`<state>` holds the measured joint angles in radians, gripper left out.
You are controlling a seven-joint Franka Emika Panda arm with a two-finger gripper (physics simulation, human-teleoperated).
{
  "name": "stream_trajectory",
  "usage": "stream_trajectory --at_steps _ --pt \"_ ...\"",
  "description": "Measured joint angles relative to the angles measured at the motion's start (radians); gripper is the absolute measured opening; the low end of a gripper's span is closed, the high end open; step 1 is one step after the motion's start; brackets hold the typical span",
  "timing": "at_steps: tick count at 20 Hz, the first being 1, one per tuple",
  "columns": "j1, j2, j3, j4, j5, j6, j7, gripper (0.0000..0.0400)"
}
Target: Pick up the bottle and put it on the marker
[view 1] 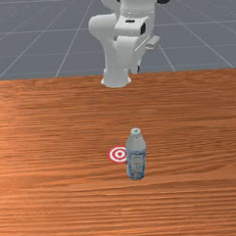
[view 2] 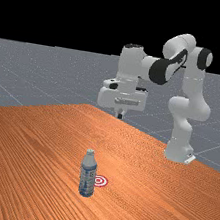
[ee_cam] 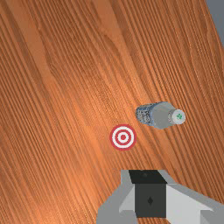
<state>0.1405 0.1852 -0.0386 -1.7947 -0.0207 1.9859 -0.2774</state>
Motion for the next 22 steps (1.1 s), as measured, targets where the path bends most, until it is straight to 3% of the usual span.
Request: stream_trajectory --at_steps 2,5,10,11,13,14,15,18,19,20,21,22 --pt "-0.042 -0.048 0.016 -0.068 -0.004 0.028 -0.335 0.0000" --pt "-0.038 -0.036 0.063 -0.049 -0.006 0.028 -0.581 0.0000" --pt "0.048 0.003 0.098 0.004 -0.021 0.008 -0.284 0.0000" --pt "0.055 0.032 0.097 0.054 -0.010 -0.059 -0.233 0.0000" --pt "0.056 0.040 0.098 0.056 -0.008 -0.061 -0.234 0.0000" --pt "0.067 0.033 0.092 0.036 -0.061 -0.017 -0.202 0.0000" --pt "0.083 0.084 0.082 0.116 -0.115 -0.063 -0.180 0.0000" --pt "0.087 0.239 0.067 0.351 -0.116 -0.137 -0.206 0.0000" --pt "0.081 0.284 0.068 0.419 -0.103 -0.155 -0.219 0.0000" --pt "0.061 0.329 0.083 0.496 -0.046 -0.215 -0.248 0.0000" --pt "0.060 0.364 0.083 0.556 -0.044 -0.253 -0.252 0.0000" --pt "0.067 0.321 0.074 0.464 -0.073 -0.164 -0.235 0.0000"
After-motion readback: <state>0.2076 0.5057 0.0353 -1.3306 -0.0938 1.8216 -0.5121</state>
